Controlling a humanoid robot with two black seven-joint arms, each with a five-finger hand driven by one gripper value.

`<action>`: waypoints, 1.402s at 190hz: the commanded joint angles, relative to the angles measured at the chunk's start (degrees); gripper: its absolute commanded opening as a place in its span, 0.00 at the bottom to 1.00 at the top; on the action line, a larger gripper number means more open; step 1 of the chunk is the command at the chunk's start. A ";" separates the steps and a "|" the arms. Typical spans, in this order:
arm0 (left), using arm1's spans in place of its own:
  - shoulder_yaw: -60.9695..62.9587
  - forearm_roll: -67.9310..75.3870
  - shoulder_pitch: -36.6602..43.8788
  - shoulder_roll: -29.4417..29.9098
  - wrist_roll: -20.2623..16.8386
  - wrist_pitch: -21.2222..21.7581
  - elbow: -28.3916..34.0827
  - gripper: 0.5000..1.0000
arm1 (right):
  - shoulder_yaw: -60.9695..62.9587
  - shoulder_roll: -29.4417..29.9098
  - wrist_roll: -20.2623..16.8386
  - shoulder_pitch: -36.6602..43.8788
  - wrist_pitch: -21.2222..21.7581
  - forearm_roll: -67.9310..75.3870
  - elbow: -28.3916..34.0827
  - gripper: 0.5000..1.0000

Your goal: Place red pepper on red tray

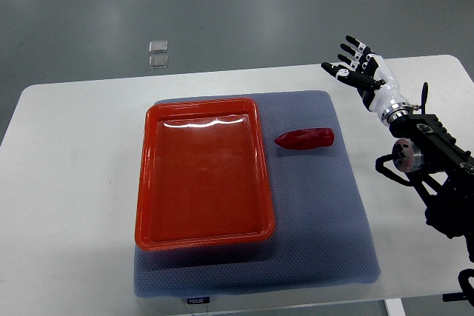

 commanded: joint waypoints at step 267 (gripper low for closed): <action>-0.48 -0.04 0.00 0.00 -0.01 -0.01 -0.02 1.00 | 0.09 -1.23 -0.09 0.18 1.06 0.18 -0.28 0.83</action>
